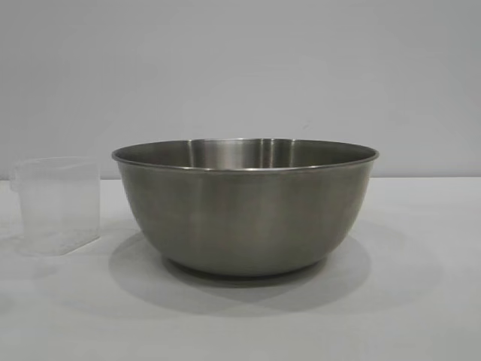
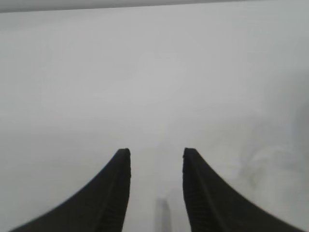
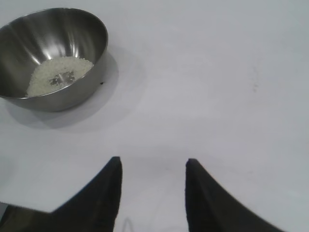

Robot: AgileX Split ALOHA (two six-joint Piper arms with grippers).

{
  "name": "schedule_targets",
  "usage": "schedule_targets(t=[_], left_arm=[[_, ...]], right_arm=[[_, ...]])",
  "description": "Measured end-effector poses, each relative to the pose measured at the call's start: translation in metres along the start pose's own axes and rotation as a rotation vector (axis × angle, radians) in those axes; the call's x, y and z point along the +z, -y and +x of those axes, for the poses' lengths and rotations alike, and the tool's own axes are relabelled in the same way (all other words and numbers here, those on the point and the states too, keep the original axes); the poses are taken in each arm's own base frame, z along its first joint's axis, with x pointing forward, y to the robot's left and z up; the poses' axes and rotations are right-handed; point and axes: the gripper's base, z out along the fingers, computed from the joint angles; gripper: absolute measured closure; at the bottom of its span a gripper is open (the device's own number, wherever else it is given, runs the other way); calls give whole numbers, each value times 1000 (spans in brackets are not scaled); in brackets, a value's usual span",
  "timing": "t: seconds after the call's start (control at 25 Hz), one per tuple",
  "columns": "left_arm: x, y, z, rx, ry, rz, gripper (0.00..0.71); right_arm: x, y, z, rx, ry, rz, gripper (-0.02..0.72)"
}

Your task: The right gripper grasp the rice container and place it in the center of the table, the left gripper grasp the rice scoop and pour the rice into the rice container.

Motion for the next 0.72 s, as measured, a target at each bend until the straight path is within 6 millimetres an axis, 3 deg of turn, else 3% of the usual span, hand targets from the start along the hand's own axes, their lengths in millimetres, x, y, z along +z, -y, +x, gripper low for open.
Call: schedule_targets(t=[0.08,0.16,0.28,0.48,0.56,0.72], left_arm=[[-1,-15,-4,-62,19,-53,487],[-4,-30,-8,-98,38,-100,561],[-9,-41,-15,-49,62,-68,549],[-22,-25,-41,83,161,99,549],[-36,-17,-60,100,223,143,549],[-70,-11,-80,233,149,82,549]], right_arm=[[0,0,0,0,0,0,436],[0,0,0,0,0,0,436],[0,0,0,0,0,0,436],[0,0,0,0,0,0,436],[0,0,0,0,0,0,436],[0,0,0,0,0,0,436]])
